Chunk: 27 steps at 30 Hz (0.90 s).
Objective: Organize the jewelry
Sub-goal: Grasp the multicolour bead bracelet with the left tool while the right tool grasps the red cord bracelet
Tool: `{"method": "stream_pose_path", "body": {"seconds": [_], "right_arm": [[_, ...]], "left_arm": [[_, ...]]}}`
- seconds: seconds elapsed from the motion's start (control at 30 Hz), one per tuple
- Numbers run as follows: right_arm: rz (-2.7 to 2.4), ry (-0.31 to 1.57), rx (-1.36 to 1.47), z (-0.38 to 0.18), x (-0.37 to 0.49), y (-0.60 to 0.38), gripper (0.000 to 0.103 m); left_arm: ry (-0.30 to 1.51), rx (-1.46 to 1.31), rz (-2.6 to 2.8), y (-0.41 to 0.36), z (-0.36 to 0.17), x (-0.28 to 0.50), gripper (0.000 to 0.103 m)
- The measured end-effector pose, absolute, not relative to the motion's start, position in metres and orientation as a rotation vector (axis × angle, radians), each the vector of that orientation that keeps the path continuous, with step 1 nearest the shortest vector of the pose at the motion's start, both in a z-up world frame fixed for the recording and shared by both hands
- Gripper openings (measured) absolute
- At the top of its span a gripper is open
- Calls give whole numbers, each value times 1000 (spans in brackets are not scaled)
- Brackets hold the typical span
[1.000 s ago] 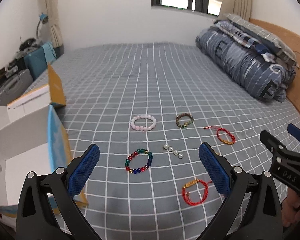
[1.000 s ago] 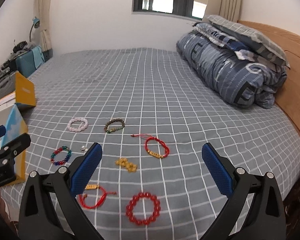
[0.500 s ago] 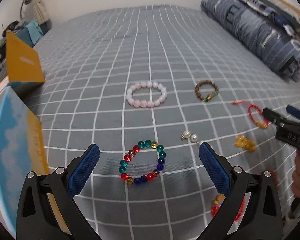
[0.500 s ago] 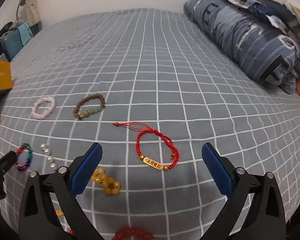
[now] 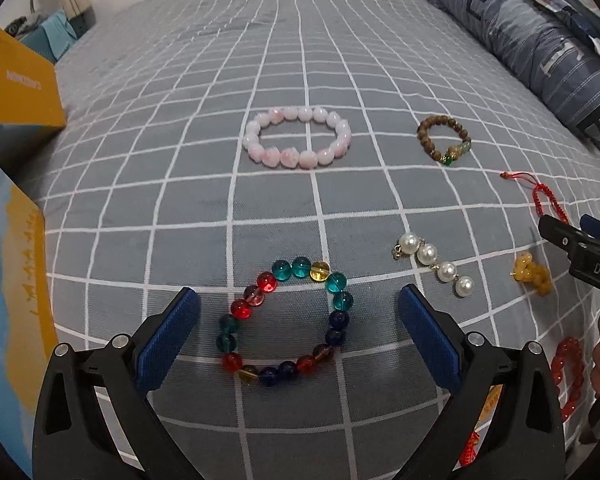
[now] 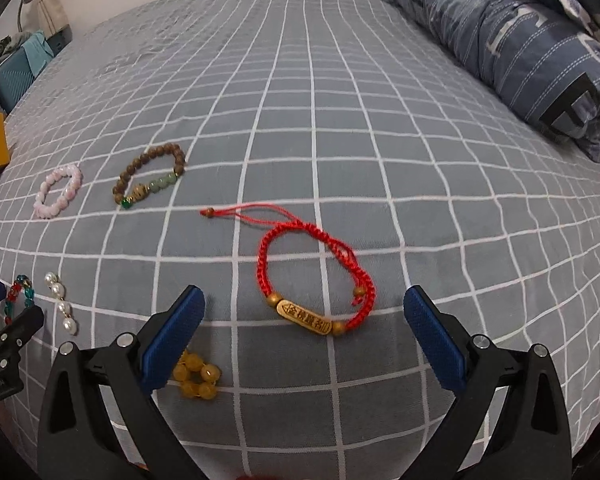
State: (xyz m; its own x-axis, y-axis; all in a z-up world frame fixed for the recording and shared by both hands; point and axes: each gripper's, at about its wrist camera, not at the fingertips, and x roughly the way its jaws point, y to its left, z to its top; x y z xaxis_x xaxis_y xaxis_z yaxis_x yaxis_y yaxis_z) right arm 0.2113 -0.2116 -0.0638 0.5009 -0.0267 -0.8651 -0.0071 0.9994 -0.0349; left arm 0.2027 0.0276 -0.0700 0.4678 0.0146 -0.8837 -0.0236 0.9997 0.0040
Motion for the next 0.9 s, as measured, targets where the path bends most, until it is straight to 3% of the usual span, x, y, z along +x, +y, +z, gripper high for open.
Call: {"method": "stream_pose_path", "body": {"seconds": [0.43,0.9], "right_arm": [[-3,1092,34,-77,221,-221,91],[1,1095,6,-77,220,-217,76]], "left_arm": [[1090,-7,32,27,-78,204,97],[1091,31,7,18,-72,195,56]]}}
